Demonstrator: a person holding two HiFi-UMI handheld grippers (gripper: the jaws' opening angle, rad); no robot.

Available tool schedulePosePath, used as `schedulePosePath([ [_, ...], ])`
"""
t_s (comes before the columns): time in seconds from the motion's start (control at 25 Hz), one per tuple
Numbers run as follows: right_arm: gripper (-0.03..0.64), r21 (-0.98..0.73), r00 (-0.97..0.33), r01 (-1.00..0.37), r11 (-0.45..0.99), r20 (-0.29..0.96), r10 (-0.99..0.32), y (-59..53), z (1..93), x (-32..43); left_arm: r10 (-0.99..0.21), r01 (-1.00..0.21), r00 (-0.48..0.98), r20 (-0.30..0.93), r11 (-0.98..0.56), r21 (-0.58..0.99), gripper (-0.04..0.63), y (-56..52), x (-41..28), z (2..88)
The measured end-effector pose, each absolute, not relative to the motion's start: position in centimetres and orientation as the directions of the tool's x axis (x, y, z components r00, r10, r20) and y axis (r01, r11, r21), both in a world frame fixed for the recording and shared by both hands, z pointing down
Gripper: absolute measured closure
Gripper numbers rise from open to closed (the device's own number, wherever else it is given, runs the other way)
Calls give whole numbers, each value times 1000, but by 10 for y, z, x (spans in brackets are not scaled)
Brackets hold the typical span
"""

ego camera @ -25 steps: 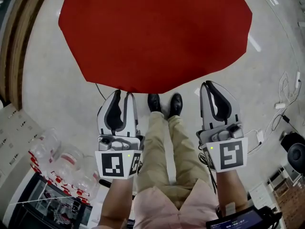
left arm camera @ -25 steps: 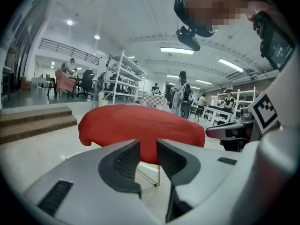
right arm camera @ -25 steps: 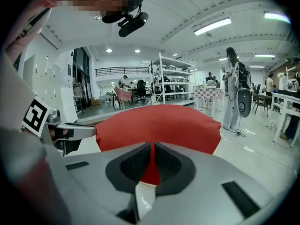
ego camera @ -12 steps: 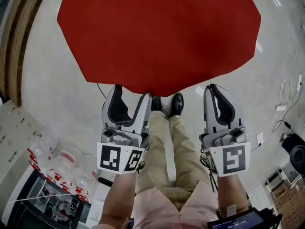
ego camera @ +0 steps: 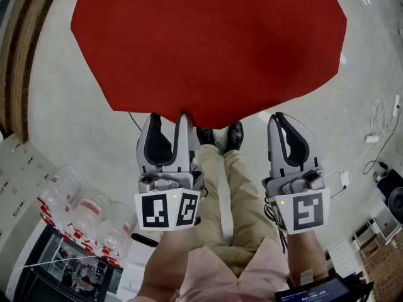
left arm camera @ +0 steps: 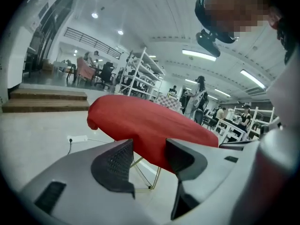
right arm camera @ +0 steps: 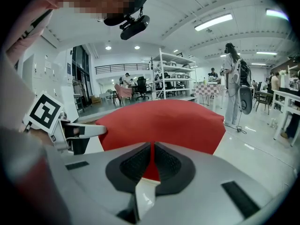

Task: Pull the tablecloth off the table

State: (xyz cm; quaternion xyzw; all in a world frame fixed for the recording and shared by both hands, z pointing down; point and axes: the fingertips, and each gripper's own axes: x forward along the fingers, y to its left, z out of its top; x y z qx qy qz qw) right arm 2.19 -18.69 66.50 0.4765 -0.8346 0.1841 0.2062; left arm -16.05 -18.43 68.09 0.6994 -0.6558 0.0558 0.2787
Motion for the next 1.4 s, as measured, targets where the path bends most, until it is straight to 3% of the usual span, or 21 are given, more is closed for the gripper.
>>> schedulePosePath([
  [0.12, 598, -113, -463, -870, 479, 518, -719, -186, 665, 22, -880, -943, 114, 461, 51, 330, 400, -183, -163, 680],
  [0.32, 598, -121, -470, -869, 480, 505, -724, -189, 660, 21, -883, -954, 129, 452, 14, 300, 548, -188, -160, 669],
  [0.76, 595, -87, -420, -896, 435, 481, -770, -207, 628, 47, -895, -950, 173, 410, -43, 308, 558, -212, -153, 622],
  [0.84, 564, -86, -409, -901, 425, 490, -770, -210, 629, 53, -894, -951, 178, 411, -50, 305, 558, -215, -152, 619],
  [0.92, 481, -91, -405, -903, 419, 507, -761, -211, 635, 59, -892, -952, 182, 413, -55, 301, 558, -216, -151, 619],
  [1.08, 382, -122, -383, -918, 378, 517, -765, -218, 649, 77, -893, -952, 188, 410, -64, 298, 558, -221, -148, 620],
  [1.4, 299, -418, -461, -868, 268, 478, -748, -231, 672, 82, -895, -956, 198, 399, -87, 280, 558, -227, -153, 615],
])
